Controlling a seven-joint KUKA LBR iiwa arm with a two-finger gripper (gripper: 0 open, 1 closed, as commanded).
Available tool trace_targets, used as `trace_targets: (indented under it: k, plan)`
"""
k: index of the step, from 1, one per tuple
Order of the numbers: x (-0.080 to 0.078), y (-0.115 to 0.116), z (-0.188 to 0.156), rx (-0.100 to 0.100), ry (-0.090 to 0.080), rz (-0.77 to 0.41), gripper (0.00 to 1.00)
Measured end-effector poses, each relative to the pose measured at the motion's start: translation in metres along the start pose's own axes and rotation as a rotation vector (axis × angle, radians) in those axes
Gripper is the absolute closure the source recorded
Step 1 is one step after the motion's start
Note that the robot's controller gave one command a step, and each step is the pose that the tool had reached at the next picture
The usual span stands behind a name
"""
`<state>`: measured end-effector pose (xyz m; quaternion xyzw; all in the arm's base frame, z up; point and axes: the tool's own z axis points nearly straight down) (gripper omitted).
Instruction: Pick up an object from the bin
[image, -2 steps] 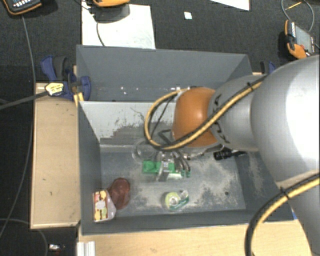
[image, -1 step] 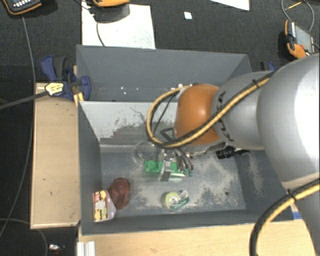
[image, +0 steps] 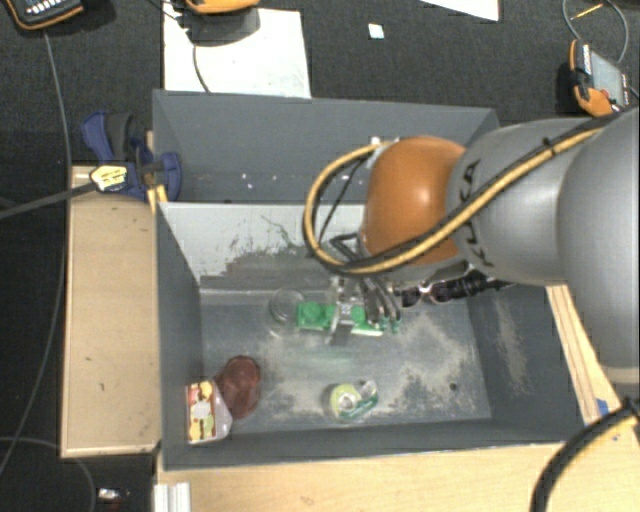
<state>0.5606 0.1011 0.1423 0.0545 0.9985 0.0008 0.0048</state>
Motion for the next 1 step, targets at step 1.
trace_targets:
  k: [1]
  plan:
    - [-0.0012,0.0003,-0.0302,-0.001,-0.005,-0.002,1.0]
